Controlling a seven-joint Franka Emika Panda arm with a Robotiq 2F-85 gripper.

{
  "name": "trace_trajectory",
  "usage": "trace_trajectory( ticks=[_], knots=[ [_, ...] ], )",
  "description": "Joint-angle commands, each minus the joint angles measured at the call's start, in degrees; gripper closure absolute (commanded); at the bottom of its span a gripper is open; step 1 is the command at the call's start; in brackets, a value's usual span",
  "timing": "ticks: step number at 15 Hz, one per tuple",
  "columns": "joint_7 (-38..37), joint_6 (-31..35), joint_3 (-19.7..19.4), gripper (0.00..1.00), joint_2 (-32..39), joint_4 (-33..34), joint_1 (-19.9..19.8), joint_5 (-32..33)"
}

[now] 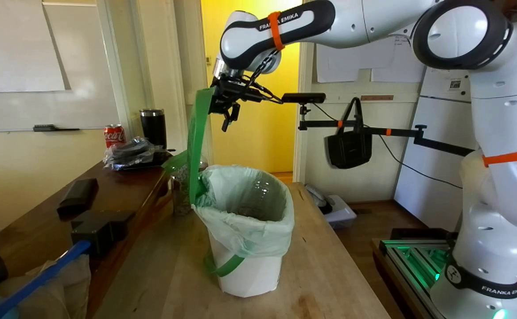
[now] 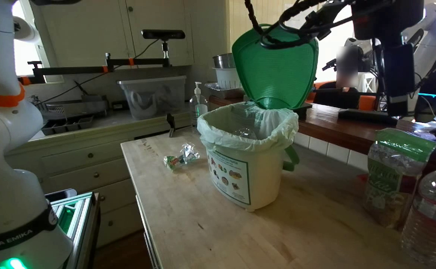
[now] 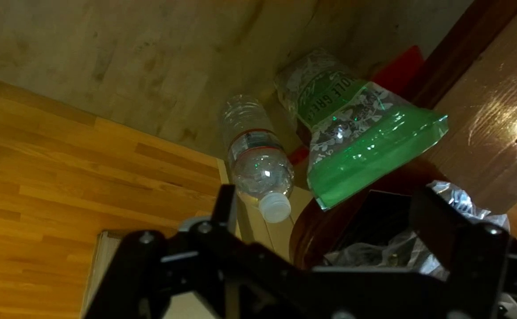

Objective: Turn the bin to the left, then put the plastic packet in the bin

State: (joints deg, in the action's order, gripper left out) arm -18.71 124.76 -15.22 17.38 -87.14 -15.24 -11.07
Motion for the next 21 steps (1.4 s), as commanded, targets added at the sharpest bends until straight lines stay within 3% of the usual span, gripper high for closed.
trace_trajectory(
  ticks=[1,11,15,21],
  knots=[
    [5.36,-1.55,1.48,0.00,5.11,5.93,-1.61,-0.62],
    [10.73,-0.62,4.51,0.00,13.02,14.24,-3.94,-1.98],
    [16.30,-0.89,6.19,0.00,15.27,16.76,-5.23,-1.81],
    [12.78,-0.39,7.26,0.00,18.13,20.15,-6.20,-4.21]
  ],
)
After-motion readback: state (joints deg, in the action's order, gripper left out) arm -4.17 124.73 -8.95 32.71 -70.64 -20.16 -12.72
